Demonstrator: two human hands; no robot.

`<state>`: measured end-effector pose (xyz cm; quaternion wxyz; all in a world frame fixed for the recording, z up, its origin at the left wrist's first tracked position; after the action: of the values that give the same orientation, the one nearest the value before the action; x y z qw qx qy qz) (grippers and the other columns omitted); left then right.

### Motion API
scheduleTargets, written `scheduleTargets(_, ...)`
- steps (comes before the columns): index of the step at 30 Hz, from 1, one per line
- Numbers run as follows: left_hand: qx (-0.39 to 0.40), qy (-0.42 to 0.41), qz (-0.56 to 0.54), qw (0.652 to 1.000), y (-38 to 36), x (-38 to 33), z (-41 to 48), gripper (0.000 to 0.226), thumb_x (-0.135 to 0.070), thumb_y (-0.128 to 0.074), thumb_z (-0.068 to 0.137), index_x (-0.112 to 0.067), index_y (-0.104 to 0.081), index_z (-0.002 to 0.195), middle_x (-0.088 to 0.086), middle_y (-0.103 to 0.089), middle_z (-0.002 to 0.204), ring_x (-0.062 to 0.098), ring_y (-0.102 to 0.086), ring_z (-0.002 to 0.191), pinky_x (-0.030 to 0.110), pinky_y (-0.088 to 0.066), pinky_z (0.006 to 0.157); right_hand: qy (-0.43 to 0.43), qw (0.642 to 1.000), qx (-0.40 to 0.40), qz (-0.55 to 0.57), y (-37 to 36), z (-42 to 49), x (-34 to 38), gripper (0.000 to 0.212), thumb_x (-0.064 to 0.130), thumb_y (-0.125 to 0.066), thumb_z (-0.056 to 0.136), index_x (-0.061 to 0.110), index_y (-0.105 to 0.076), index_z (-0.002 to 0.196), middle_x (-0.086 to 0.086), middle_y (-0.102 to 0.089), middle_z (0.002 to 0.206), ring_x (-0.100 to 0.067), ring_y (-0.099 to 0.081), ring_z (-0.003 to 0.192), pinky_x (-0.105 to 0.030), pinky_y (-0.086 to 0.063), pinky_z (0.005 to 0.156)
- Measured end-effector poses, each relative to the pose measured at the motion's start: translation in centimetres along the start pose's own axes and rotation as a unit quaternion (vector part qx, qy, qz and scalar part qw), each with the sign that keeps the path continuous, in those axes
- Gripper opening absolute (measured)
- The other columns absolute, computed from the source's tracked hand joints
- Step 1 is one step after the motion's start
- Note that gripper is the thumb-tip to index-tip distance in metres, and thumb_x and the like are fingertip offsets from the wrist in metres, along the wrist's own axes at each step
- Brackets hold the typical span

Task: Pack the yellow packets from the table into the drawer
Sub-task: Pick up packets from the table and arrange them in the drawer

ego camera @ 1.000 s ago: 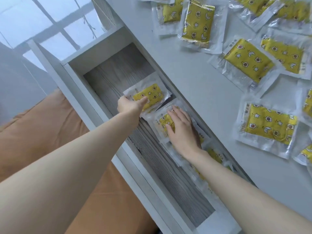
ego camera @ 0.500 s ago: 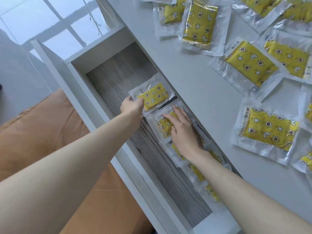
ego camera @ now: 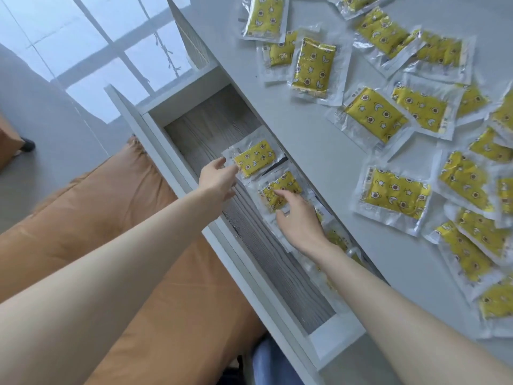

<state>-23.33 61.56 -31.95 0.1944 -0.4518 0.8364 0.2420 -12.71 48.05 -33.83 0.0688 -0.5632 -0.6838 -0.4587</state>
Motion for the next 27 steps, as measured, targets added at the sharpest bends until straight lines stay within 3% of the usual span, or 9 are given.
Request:
scheduleTargets(2, 0.023, -0.006, -0.007, 1.0, 0.9, -0.3, -3.0, 0.049, -0.013, -0.048, 0.096, -0.022, -0.039, 0.143, -0.004, -0.059, 0.105, 0.014, -0.059, 0.096, 0.028, -0.054, 0.085, -0.016, 1.0, -0.005, 0.02, 1.0, -2.1, 1.0, 0.047, 0.014, -0.046, 0.096, 0.026, -0.042, 0.141, 0.0, -0.044, 0.145, 0.003, -0.032, 0.053, -0.025, -0.046, 0.066)
scheduleTargets(4, 0.042, -0.004, -0.035, 0.999, 1.8, -0.3, -6.0, 0.046, -0.013, -0.05, 0.096, -0.023, -0.043, 0.14, -0.001, -0.057, 0.126, 0.015, -0.062, 0.105, 0.031, -0.054, 0.089, -0.022, 0.999, -0.007, 0.031, 2.2, -4.5, 2.4, 0.045, 0.014, -0.046, 0.096, 0.025, -0.043, 0.14, 0.001, -0.052, 0.135, -0.006, -0.045, 0.049, -0.025, -0.046, 0.054)
scheduleTargets(6, 0.056, 0.008, -0.074, 0.996, 2.7, 0.0, -8.8, 0.044, -0.011, -0.051, 0.096, -0.022, -0.046, 0.137, 0.0, -0.057, 0.13, 0.018, -0.062, 0.107, 0.033, -0.053, 0.091, -0.023, 0.998, -0.019, 0.046, 3.4, -7.2, 3.9, 0.043, 0.014, -0.046, 0.097, 0.025, -0.046, 0.138, 0.0, -0.058, 0.123, -0.02, -0.063, 0.071, -0.035, -0.053, 0.065)
scheduleTargets(8, 0.07, 0.02, -0.109, 0.991, 3.5, 0.6, -11.3, 0.042, -0.009, -0.051, 0.095, -0.02, -0.048, 0.136, 0.001, -0.059, 0.128, 0.019, -0.063, 0.106, 0.033, -0.053, 0.09, -0.028, 0.997, -0.038, 0.062, 4.3, -9.8, 4.9, 0.04, 0.014, -0.046, 0.097, 0.024, -0.049, 0.135, 0.001, -0.061, 0.119, -0.025, -0.064, 0.094, -0.036, -0.053, 0.078)
scheduleTargets(12, 0.098, 0.019, -0.108, 0.989, 4.7, 2.5, -16.6, 0.043, -0.008, -0.05, 0.094, -0.019, -0.049, 0.136, 0.001, -0.06, 0.125, 0.018, -0.063, 0.1, 0.03, -0.054, 0.084, -0.038, 0.992, -0.065, 0.104, 4.6, -15.6, 5.4, 0.032, 0.016, -0.048, 0.097, 0.021, -0.054, 0.128, 0.006, -0.059, 0.123, -0.012, -0.059, 0.102, -0.027, -0.05, 0.085)
scheduleTargets(19, 0.126, -0.037, -0.045, 0.99, 6.7, 5.0, -26.7, 0.042, -0.01, -0.052, 0.094, -0.019, -0.05, 0.136, 0.003, -0.059, 0.127, 0.018, -0.062, 0.096, 0.023, -0.05, 0.069, -0.045, 0.985, -0.098, 0.137, 5.4, -27.6, 6.1, 0.031, 0.014, -0.049, 0.096, 0.021, -0.056, 0.125, 0.005, -0.059, 0.121, -0.005, -0.054, 0.099, -0.017, -0.041, 0.081)
scheduleTargets(24, 0.165, -0.07, -0.024, 0.984, 6.8, 5.6, -35.2, 0.041, -0.011, -0.051, 0.095, -0.017, -0.049, 0.136, 0.005, -0.057, 0.131, 0.018, -0.062, 0.094, 0.029, -0.05, 0.083, -0.054, 0.975, -0.147, 0.157, 8.7, -37.2, 6.3, 0.031, 0.016, -0.049, 0.096, 0.023, -0.056, 0.125, 0.007, -0.059, 0.12, -0.004, -0.057, 0.093, -0.014, -0.048, 0.072)
scheduleTargets(26, 0.181, -0.076, -0.01, 0.981, 6.2, 5.7, -38.8, 0.042, -0.011, -0.049, 0.096, -0.016, -0.047, 0.137, 0.005, -0.055, 0.132, 0.022, -0.06, 0.102, 0.029, -0.048, 0.08, -0.066, 0.972, -0.164, 0.154, 10.3, -41.0, 6.0, 0.031, 0.016, -0.049, 0.096, 0.023, -0.056, 0.125, 0.01, -0.058, 0.116, -0.004, -0.056, 0.089, -0.008, -0.043, 0.06)
scheduleTargets(27, 0.189, -0.079, -0.002, 0.979, 5.9, 5.8, -40.4, 0.042, -0.011, -0.048, 0.097, -0.016, -0.047, 0.138, 0.005, -0.055, 0.13, 0.023, -0.058, 0.104, 0.029, -0.047, 0.078, -0.07, 0.97, -0.175, 0.151, 11.1, -42.7, 5.8, 0.031, 0.015, -0.05, 0.095, 0.023, -0.056, 0.125, 0.01, -0.059, 0.115, -0.005, -0.057, 0.088, -0.008, -0.041, 0.063)
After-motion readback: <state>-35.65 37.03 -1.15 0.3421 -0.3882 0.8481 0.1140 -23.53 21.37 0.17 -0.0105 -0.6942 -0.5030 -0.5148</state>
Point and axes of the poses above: each hand's wrist, its own z-axis towards the middle knuckle, its own y-axis out of the back of the hand, x = y × z, the point moved 6 cm from there along z, towards the middle knuckle
